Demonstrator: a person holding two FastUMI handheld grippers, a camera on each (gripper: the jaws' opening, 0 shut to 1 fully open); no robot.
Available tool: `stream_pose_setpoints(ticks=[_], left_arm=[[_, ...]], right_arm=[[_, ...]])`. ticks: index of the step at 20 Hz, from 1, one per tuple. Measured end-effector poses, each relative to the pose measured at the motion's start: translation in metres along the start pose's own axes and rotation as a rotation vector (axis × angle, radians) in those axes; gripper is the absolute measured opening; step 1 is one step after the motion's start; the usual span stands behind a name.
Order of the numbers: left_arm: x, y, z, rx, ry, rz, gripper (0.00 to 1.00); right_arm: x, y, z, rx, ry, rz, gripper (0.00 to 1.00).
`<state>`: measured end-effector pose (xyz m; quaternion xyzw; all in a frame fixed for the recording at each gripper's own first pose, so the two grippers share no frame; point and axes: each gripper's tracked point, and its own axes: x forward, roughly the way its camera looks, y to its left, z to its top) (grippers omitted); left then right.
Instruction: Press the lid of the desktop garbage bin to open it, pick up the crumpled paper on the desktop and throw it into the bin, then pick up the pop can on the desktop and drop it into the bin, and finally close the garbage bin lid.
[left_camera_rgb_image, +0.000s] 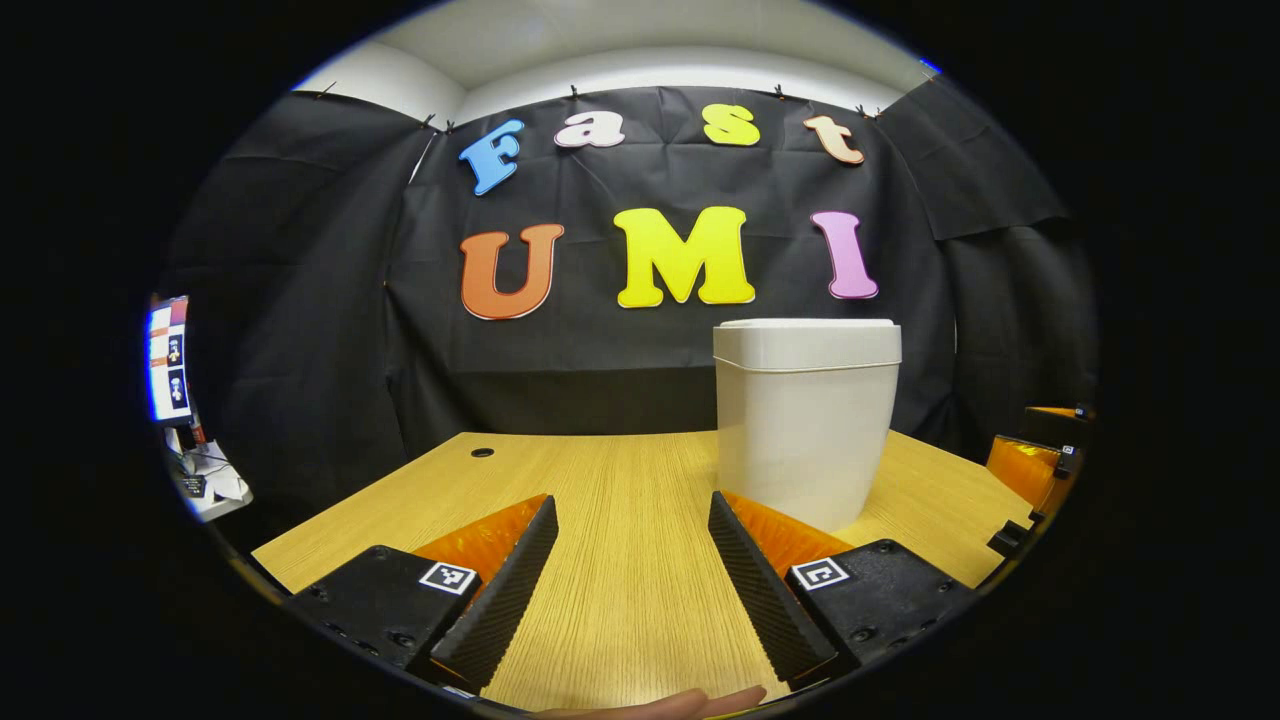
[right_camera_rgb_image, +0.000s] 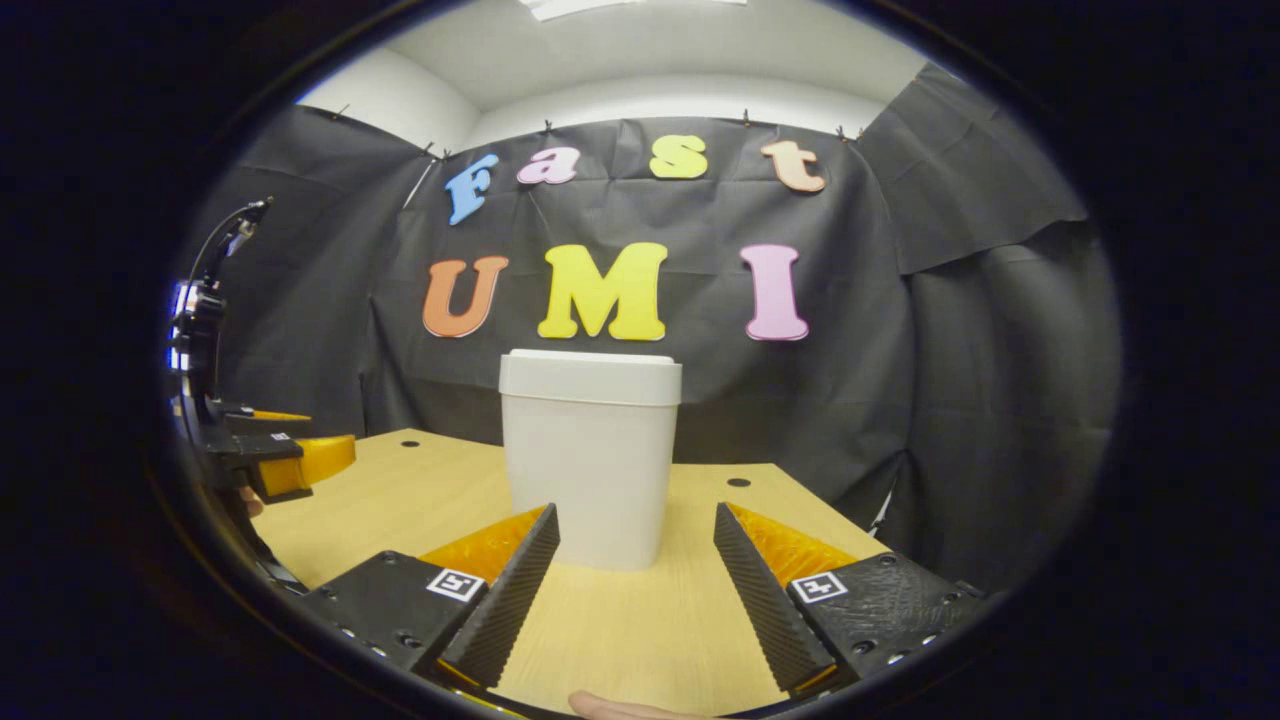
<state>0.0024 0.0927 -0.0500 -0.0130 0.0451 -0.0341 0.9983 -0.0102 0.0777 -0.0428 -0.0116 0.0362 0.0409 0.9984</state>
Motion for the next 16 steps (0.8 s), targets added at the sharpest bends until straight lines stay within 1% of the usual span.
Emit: stream_pose_setpoints(ticks=[1,2,3,6,7,8,9,11,12,13,16], left_arm=[[0.000,0.000,0.000,0.000,-0.001,0.000,0.98],[-0.001,-0.002,0.001,0.000,-0.002,-0.004,0.98],[0.000,-0.004,-0.001,-0.003,0.002,-0.013,0.98],[0.003,-0.008,-0.004,0.003,0.016,-0.020,0.98],[0.004,-0.007,-0.005,0.009,0.022,-0.012,0.98],[0.005,-0.007,-0.006,0.016,0.032,-0.004,0.98],[0.007,-0.007,-0.006,0.018,0.041,0.003,0.98],[0.007,-0.009,-0.003,0.019,0.049,0.015,0.98],[0.006,-0.008,-0.001,0.027,0.050,0.027,0.99],[0.006,-0.007,-0.001,0.029,0.055,0.038,0.98],[0.004,-0.004,0.007,0.026,0.039,0.087,0.98]], right_arm=[[0.001,0.000,0.002,0.003,-0.006,0.000,0.95],[0.002,-0.001,0.004,0.002,-0.012,0.002,0.98],[0.002,-0.002,0.006,-0.004,-0.021,0.002,0.95],[0.008,-0.004,0.010,-0.026,-0.038,0.006,0.95],[0.009,-0.002,0.011,-0.030,-0.039,0.018,0.98],[0.011,0.001,0.012,-0.031,-0.042,0.033,0.95],[0.012,0.006,0.014,-0.027,-0.047,0.055,0.95],[0.013,0.007,0.018,-0.026,-0.057,0.073,0.95],[0.014,0.010,0.020,-0.031,-0.062,0.086,0.95],[0.015,0.013,0.023,-0.037,-0.067,0.100,0.98],[0.013,0.022,0.028,-0.067,-0.089,0.137,0.98]])
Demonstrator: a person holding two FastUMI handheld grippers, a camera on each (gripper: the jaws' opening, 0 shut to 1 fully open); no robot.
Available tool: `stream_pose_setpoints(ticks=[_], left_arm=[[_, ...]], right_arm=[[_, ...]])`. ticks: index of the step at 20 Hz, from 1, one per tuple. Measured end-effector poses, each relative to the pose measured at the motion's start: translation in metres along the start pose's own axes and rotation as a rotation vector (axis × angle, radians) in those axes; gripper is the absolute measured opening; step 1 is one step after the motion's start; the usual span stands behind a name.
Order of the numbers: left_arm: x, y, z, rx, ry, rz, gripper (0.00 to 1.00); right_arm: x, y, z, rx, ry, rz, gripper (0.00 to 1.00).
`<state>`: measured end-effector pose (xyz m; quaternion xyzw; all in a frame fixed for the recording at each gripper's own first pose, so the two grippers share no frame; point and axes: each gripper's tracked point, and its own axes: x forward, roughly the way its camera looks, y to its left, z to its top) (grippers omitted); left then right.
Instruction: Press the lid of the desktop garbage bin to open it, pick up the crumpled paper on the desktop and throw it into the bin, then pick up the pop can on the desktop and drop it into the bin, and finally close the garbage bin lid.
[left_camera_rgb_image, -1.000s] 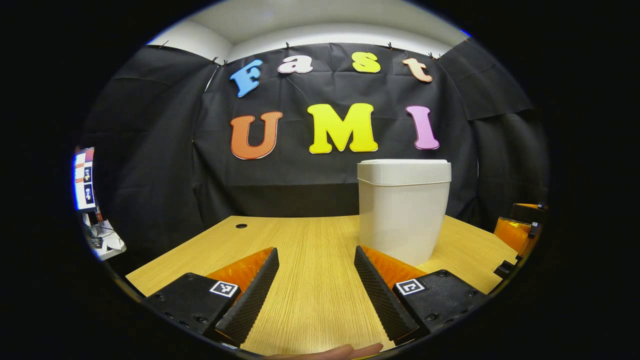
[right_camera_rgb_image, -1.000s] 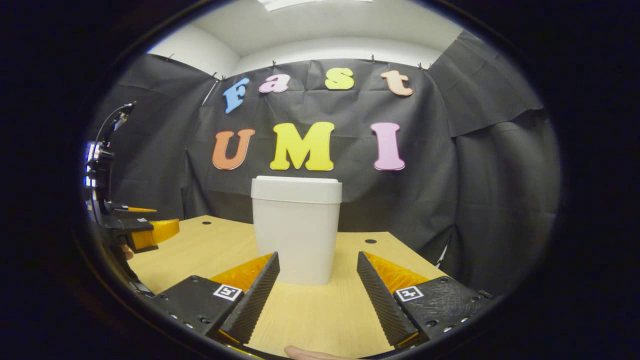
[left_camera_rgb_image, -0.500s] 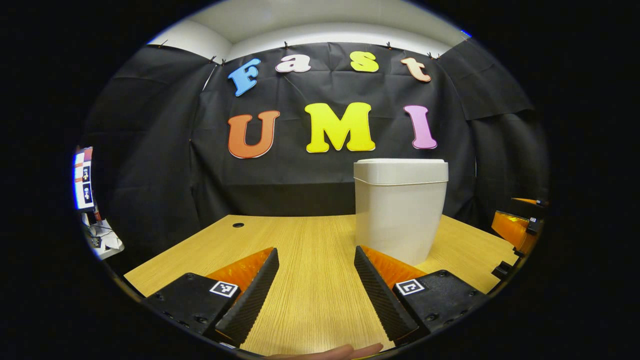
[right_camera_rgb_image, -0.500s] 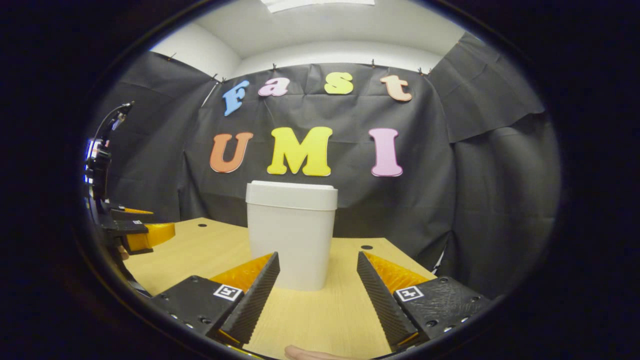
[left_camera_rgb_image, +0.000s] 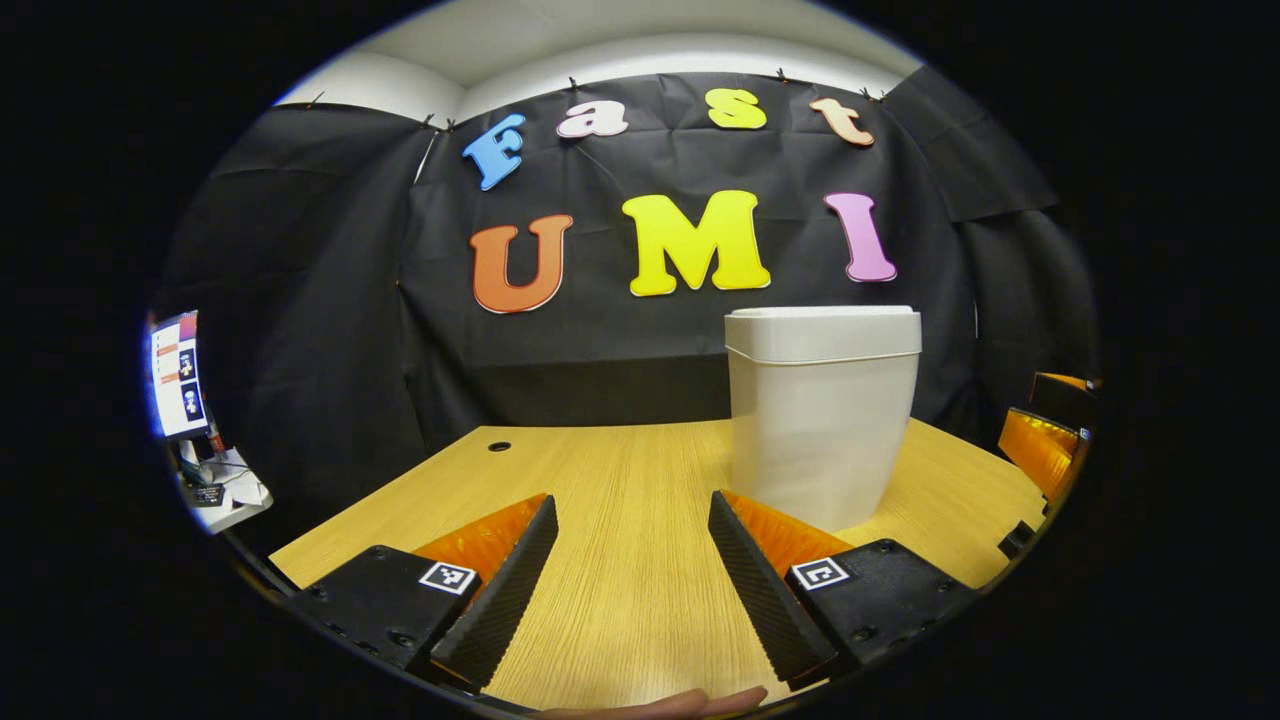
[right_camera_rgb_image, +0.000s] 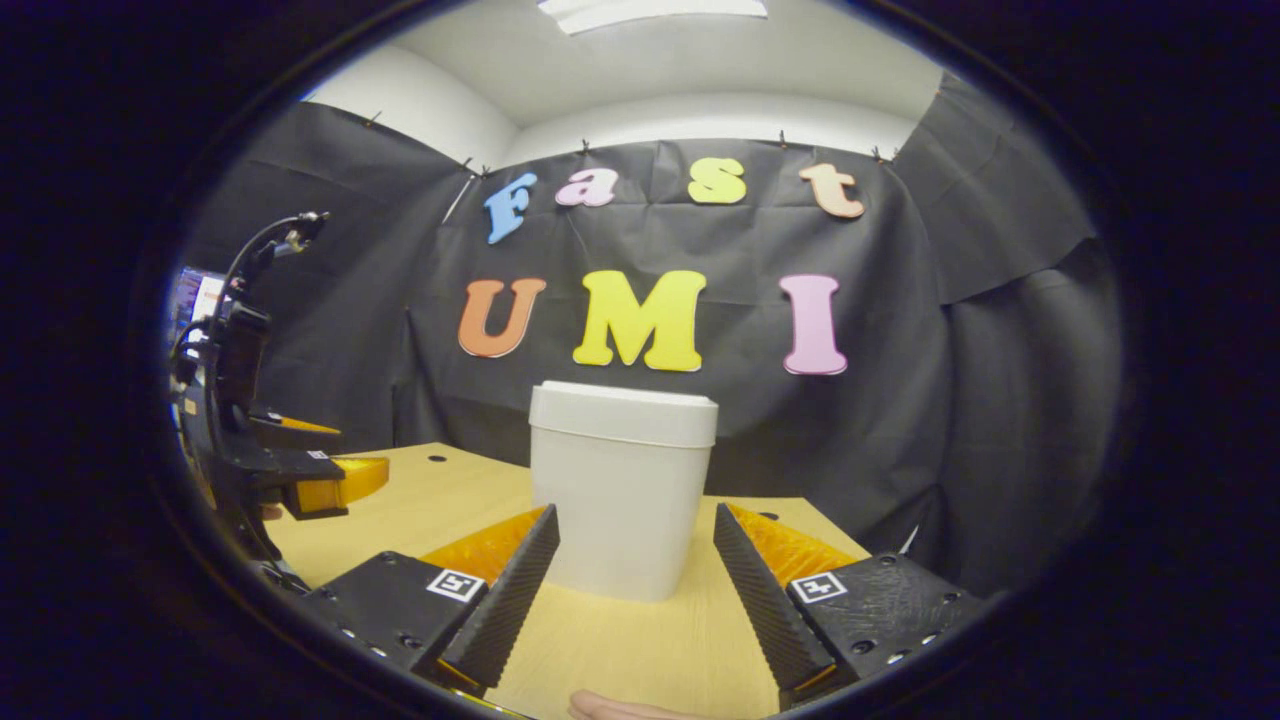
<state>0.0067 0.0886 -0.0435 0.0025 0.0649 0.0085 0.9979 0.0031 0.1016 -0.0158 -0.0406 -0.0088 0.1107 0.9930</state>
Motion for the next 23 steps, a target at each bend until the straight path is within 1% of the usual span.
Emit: stream_pose_setpoints(ticks=[1,2,4,5,6,8,12,16,18,19,20,21,22,23], left_arm=[[-0.001,0.001,0.001,-0.002,0.002,0.016,0.98],[-0.002,-0.003,0.001,-0.003,0.001,0.014,0.98],[-0.005,-0.007,0.002,-0.007,-0.001,0.007,0.98],[-0.006,-0.006,0.002,-0.012,-0.004,0.015,0.98],[-0.007,-0.007,0.004,-0.016,-0.007,0.019,0.98],[-0.008,-0.015,0.005,-0.020,-0.011,0.009,0.98],[-0.013,-0.031,0.003,-0.029,0.004,-0.009,0.98],[-0.014,-0.041,0.002,-0.041,0.004,-0.013,0.98],[-0.013,-0.041,0.001,-0.050,0.004,-0.003,0.98],[-0.013,-0.042,0.001,-0.056,0.001,-0.006,0.98],[-0.012,-0.043,0.001,-0.058,0.001,-0.008,0.98],[-0.011,-0.043,0.001,-0.060,-0.002,-0.005,0.99],[-0.011,-0.041,0.002,-0.064,-0.003,-0.001,0.99],[-0.011,-0.042,0.002,-0.070,-0.005,-0.002,0.99]], right_arm=[[0.001,0.001,0.001,-0.007,-0.004,0.005,0.95],[0.002,0.004,0.001,-0.010,-0.003,0.010,0.95],[0.001,0.008,0.001,-0.010,0.005,0.027,0.95],[0.000,0.009,0.003,-0.004,0.005,0.030,0.98],[-0.001,0.008,0.003,0.003,0.005,0.034,0.95],[-0.003,0.011,0.003,0.012,0.003,0.051,0.95],[-0.009,0.007,0.004,0.032,-0.010,0.057,0.95],[-0.013,-0.006,0.004,0.047,-0.021,0.055,0.95],[-0.016,-0.013,0.002,0.066,-0.020,0.063,0.97],[-0.018,-0.017,0.002,0.080,-0.020,0.066,0.95],[-0.018,-0.023,0.003,0.090,-0.026,0.065,0.97],[-0.018,-0.028,0.004,0.094,-0.030,0.059,0.95],[-0.019,-0.034,0.002,0.093,-0.031,0.053,0.97],[-0.018,-0.039,0.000,0.094,-0.030,0.047,0.97]])
